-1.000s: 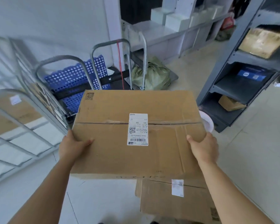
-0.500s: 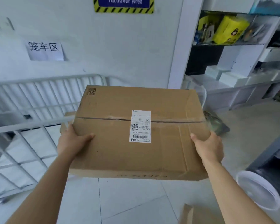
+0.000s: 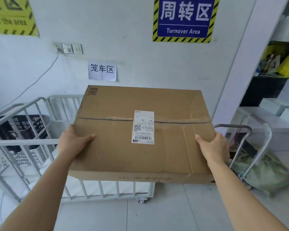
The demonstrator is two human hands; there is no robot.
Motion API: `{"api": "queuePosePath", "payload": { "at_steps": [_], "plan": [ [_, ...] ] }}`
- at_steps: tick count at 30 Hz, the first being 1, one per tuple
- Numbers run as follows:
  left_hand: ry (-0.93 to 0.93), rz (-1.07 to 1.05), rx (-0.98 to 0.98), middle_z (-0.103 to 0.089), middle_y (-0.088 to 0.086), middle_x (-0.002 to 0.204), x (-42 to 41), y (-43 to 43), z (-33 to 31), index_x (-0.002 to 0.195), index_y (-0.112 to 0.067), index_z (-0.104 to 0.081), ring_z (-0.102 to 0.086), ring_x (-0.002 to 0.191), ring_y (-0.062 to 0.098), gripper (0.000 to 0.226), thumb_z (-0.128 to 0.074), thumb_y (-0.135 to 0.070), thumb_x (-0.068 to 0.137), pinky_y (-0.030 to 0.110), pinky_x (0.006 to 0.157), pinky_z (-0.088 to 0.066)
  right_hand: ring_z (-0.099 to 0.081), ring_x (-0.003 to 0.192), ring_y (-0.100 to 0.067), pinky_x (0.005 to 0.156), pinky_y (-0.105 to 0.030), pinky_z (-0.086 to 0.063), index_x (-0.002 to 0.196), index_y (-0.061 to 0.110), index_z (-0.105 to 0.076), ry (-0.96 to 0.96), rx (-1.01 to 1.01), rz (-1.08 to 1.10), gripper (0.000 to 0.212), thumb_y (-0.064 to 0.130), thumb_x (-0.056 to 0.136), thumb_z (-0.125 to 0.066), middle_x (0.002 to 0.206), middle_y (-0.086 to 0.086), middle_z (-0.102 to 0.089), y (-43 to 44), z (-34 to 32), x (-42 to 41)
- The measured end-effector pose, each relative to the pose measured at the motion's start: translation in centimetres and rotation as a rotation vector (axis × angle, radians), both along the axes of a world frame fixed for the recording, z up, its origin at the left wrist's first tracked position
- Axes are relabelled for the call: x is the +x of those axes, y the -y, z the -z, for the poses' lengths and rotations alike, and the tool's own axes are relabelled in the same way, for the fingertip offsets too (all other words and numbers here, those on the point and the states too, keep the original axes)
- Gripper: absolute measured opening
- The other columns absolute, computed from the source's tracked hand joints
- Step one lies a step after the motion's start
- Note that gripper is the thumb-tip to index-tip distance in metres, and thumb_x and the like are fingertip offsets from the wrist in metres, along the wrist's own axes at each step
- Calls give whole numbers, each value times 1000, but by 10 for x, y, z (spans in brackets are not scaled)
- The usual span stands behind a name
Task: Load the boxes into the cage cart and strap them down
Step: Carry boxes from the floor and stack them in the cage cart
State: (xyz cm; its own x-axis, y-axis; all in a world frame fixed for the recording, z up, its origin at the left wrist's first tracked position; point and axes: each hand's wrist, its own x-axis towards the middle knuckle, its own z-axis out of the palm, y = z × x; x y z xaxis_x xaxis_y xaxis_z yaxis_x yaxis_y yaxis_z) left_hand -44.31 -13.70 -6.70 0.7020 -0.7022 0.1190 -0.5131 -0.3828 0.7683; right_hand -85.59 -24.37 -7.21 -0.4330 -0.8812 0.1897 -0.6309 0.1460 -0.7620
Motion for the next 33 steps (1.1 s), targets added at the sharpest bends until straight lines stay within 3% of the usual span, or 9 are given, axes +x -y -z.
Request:
{"api": "queuePosePath", "payload": {
  "at_steps": [8,14,26,33],
  "plan": [
    [24,-128,-37,-58,12,122,76,58,-13,124,-17,-49,-57,109,36,73,-80,-51,67,51,91,-49,-59,105,-35,84,-50,-53,119,11,-55,-1,-51,-123,67,59,74,-70,117,-10,-60,104,-15,93],
    [27,-204,-34,-60,11,114,125,108,-17,113,-16,-49,-57,104,35,64,-80,-49,68,50,86,-49,-56,109,-36,89,-53,-51,125,10,-53,6,-41,-205,69,56,77,-71,122,-12,-58,182,-21,155],
    [-45,-227,35,-59,11,120,230,212,10,124,-15,-47,-58,107,35,84,-80,-56,60,52,89,-50,-54,113,-36,92,-52,-49,128,9,-50,-22,50,-270,69,52,79,-72,125,-13,-54,294,0,261],
    [-81,-172,82,-56,11,128,291,281,26,137,-15,-42,-55,113,35,85,-80,-49,69,46,91,-48,-55,111,-36,90,-52,-50,129,9,-49,-29,116,-218,70,52,78,-72,125,-13,-54,343,24,322]
  ]
}}
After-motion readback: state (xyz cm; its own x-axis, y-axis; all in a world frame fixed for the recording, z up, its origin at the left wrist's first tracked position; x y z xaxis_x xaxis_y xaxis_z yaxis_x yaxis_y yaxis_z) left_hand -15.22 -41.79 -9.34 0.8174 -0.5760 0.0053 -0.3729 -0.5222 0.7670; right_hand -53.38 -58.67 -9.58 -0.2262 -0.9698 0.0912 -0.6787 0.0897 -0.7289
